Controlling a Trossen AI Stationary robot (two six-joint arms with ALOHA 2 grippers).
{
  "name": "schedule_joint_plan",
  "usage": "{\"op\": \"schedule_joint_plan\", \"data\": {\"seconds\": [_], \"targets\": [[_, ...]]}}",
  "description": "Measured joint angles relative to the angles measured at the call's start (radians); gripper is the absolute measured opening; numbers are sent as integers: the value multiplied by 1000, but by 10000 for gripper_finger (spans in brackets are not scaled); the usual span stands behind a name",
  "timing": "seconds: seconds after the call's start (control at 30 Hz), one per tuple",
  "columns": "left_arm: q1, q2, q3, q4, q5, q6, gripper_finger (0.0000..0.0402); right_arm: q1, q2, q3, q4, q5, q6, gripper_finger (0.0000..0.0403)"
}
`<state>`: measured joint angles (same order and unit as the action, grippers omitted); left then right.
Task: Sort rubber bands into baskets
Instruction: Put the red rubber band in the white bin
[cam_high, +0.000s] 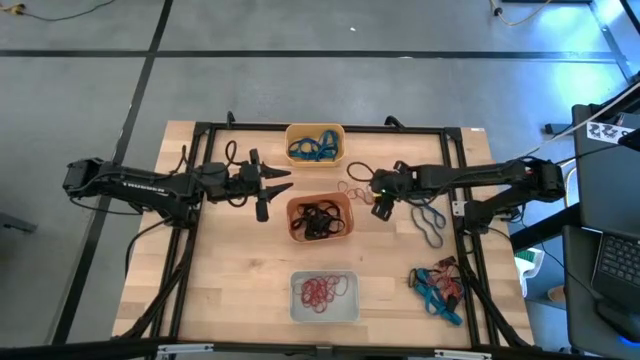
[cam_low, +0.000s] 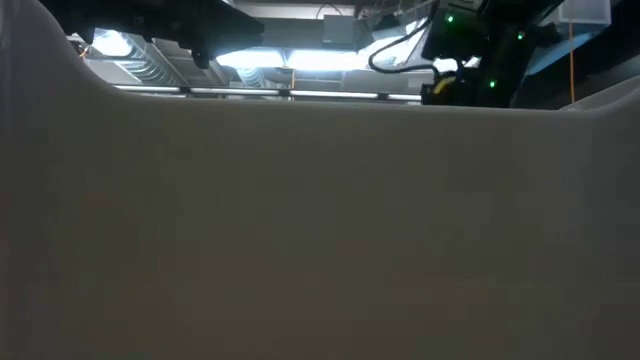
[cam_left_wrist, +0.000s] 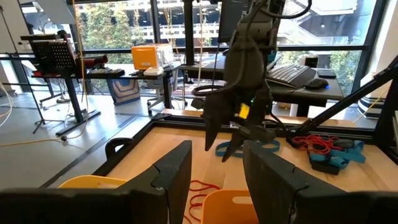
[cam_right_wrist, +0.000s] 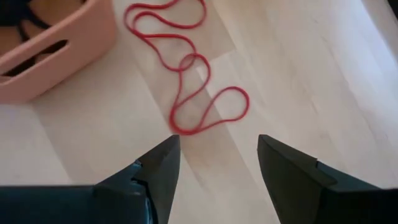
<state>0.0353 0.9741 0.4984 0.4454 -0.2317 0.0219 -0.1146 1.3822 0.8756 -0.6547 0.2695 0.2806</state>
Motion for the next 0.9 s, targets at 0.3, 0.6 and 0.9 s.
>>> {"op": "schedule_joint_plan", "data": {"seconds": [0.3,0.6,0.9], "targets": [[0,0,0,5,0,3,141,-96,21,-3,30,-32,-25,214],[0,0,0,7,0,2,141,-185,133,-3,158,-112,-27,214],[0,0,0,7,0,2,141,-215,266,-3,194,-158,36,214]]}}
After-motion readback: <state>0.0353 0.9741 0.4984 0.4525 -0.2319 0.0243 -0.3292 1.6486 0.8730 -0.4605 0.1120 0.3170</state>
